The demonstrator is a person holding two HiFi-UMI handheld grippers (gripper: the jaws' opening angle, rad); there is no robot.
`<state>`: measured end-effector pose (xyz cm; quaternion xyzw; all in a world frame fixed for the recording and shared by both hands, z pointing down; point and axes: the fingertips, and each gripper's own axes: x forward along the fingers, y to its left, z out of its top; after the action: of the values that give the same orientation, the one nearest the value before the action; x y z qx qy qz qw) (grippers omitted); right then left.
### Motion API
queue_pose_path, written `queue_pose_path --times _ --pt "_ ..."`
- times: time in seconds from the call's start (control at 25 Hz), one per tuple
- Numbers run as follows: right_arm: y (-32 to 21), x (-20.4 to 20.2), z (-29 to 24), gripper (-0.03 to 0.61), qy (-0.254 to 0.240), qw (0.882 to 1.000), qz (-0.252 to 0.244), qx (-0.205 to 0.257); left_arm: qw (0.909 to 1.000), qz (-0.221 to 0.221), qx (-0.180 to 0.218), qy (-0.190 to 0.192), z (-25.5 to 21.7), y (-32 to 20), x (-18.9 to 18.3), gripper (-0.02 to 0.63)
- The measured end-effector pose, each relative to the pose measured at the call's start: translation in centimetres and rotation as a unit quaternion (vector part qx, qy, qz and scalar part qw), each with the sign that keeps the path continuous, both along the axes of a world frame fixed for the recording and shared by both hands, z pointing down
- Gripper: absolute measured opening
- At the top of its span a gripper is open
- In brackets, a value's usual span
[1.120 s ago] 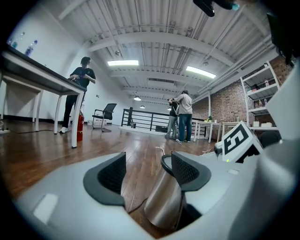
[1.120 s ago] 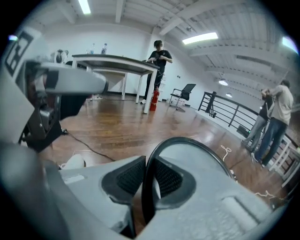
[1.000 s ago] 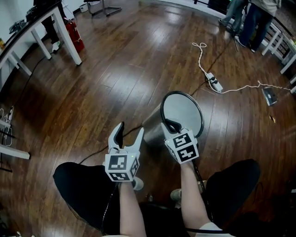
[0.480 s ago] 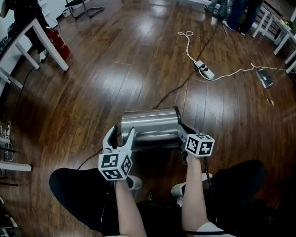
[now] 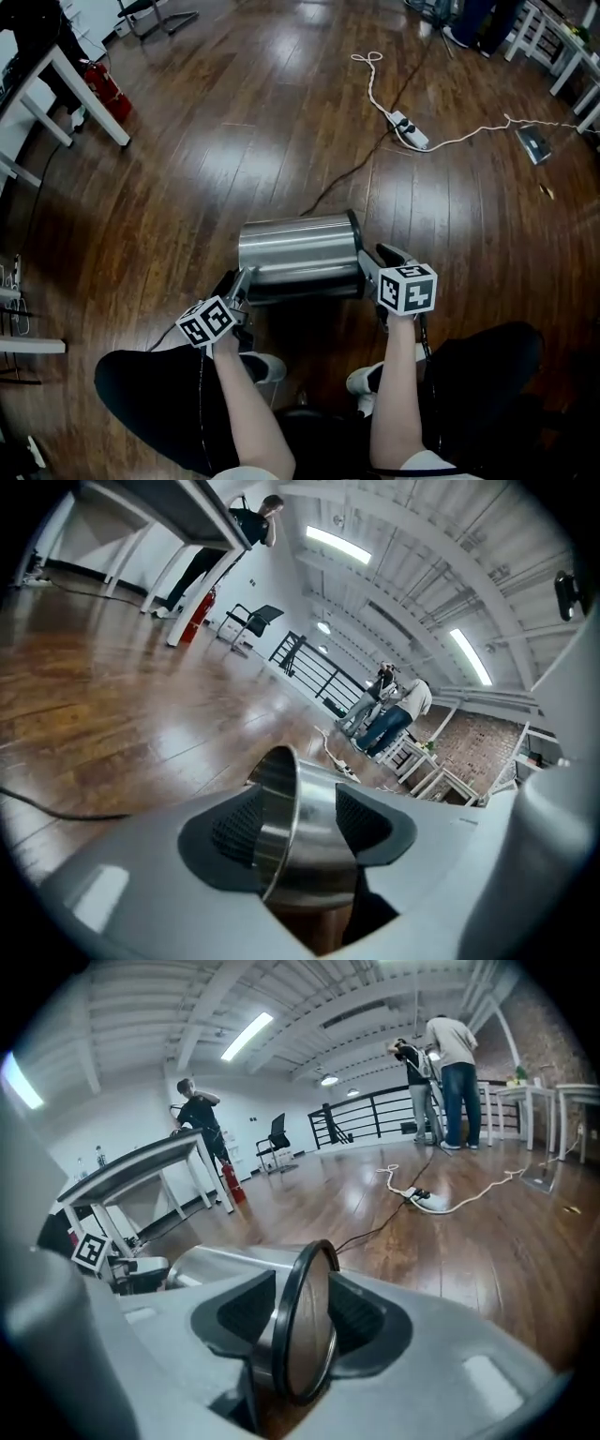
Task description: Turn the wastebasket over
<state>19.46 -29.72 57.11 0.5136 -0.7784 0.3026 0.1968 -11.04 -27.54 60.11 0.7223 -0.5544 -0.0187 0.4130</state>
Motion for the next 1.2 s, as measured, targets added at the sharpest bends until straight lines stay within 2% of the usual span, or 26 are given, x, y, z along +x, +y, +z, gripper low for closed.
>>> queue_pose_path --times 0.08,0.16,0.28,0.36,0.44,0.56,0.68,0.76,0.88,1.0,1.12,1.2 --pt "0.2 0.1 0.4 0.161 -0.012 1.0 -0.008 -0.014 0.9995 -0.003 -0.011 0.028 1.6 0.8 -0.1 0.249" --pt "0.3 0.1 0.8 0.161 -0.032 0.999 -0.008 -0.024 0.9974 -0.008 -0.004 0.072 2.0 1.1 0.0 0.24" --pt "0.4 0.0 1.4 0.159 -0.045 0.998 -0.017 -0.037 0.9924 -0.007 0.015 0.122 1.3 0.7 0.9 0.119" --pt "0.6 -0.7 1.8 0.15 -0.05 0.997 -0.033 -0.048 0.9917 -0.002 0.015 0.127 1.1 0.8 1.0 0.109" --pt "0.7 -1.2 2.2 0.097 -0.054 0.996 -0.042 -0.056 0.9915 0.006 0.009 0.129 1.1 1.0 1.0 0.104" --pt "0.3 -1.1 2.2 0.049 -0.067 0.996 -0.029 -0.052 0.9917 0.008 0.006 0.128 1.0 1.0 1.3 0.096" --pt "0.0 -0.9 2.2 0.046 -0.077 0.996 -0.017 -0.045 0.9951 0.019 0.007 0.097 0.6 1.1 1.4 0.087" --pt "0.0 -0.1 2.3 0.044 -0.079 0.996 -0.006 -0.047 0.9965 0.041 0.024 0.069 -0.7 0.7 2.0 0.076" --pt "0.1 1.5 2.5 0.044 -0.088 0.994 0.027 -0.06 0.9949 0.083 0.05 0.029 -3.9 -0.1 3.6 0.06" --pt "0.4 1.8 3.2 0.044 -0.126 0.989 0.042 -0.071 0.9912 0.111 0.07 -0.02 -7.5 -0.8 4.7 0.056" --pt "1.1 2.0 4.9 0.048 -0.15 0.983 0.057 -0.086 0.9794 0.155 0.092 -0.091 -11.0 -1.1 6.9 0.055" --pt "1.4 1.7 6.6 0.051 -0.153 0.981 0.069 -0.099 0.9638 0.19 0.1 -0.158 -12.7 -1.4 8.7 0.055"
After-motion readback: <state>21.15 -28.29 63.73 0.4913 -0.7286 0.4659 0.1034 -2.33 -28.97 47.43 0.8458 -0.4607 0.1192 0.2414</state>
